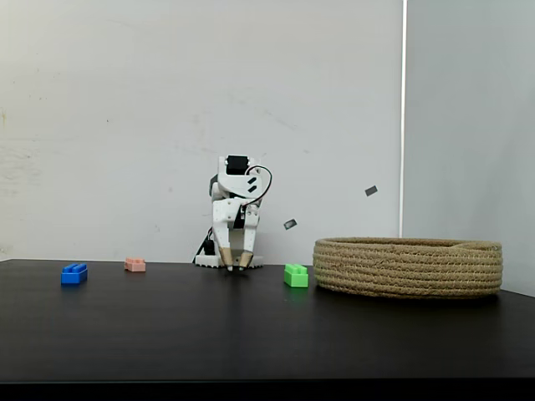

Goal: Place the lego blocks in the tray

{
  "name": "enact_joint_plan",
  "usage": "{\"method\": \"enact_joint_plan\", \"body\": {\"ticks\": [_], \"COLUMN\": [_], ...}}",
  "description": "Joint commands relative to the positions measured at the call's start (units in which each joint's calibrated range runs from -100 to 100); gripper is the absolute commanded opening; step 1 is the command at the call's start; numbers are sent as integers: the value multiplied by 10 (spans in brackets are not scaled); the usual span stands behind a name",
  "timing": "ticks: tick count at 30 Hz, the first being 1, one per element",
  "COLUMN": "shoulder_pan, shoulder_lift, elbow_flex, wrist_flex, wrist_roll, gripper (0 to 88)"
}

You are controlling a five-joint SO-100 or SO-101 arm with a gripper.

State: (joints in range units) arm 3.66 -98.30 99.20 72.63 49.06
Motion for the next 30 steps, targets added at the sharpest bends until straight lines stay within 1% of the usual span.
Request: {"method": "enact_joint_plan", "body": {"ticks": [1, 30], "shoulder_pan": [-2, 1], "shoulder_lift": [-5, -5], "elbow_flex": [8, 8], "wrist_flex": [4, 4], "wrist_roll": [0, 2], "gripper": [1, 1]}}
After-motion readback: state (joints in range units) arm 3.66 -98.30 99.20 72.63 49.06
